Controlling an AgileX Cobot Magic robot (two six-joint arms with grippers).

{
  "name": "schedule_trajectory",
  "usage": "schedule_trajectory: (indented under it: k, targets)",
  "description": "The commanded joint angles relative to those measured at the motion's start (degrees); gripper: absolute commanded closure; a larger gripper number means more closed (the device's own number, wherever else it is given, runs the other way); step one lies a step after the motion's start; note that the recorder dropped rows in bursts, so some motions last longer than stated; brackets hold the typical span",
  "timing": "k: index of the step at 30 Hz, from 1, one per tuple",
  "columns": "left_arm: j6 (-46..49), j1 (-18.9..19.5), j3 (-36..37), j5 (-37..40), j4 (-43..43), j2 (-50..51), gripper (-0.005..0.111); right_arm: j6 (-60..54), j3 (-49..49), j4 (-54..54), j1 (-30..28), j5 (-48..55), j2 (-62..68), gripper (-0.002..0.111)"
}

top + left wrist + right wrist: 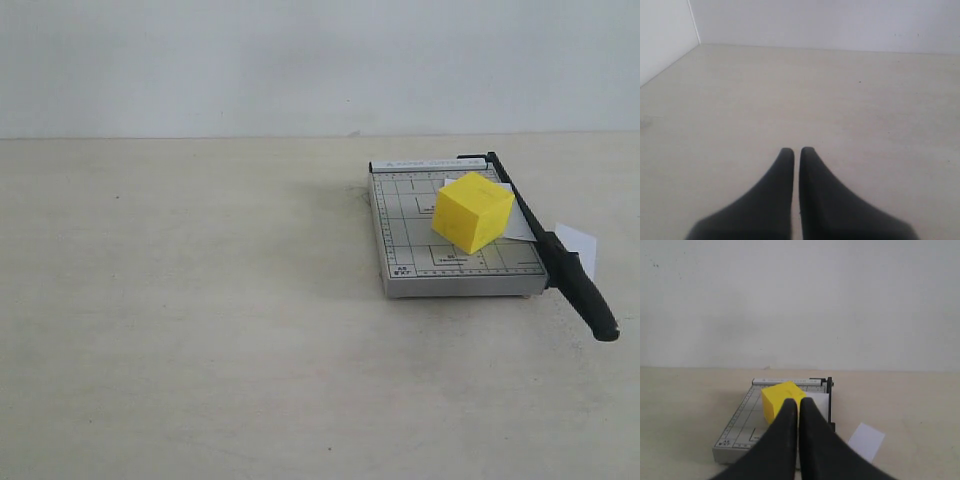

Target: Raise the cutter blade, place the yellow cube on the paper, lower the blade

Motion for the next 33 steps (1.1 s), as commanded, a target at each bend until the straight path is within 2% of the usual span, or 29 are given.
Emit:
schedule_trajectory:
  k: [1,11,33]
  targets:
    - [-0.15,0.09,0.20,-0.20,0.31,-0.21,0.102,-0.26,3.51,0.33,-0.05,-2.56,-0.37,0.107]
    - [-0.15,0.09,0.20,-0.20,0.31,-0.21,0.102,-6.27,4.12,4.38,-0.05,-1.25,-0.37,0.107]
    - [-0.15,0.09,0.20,-0.20,0.31,-0.21,0.102,-6.27,4.12,4.49,-0.05,0.65,-0.37,0.107]
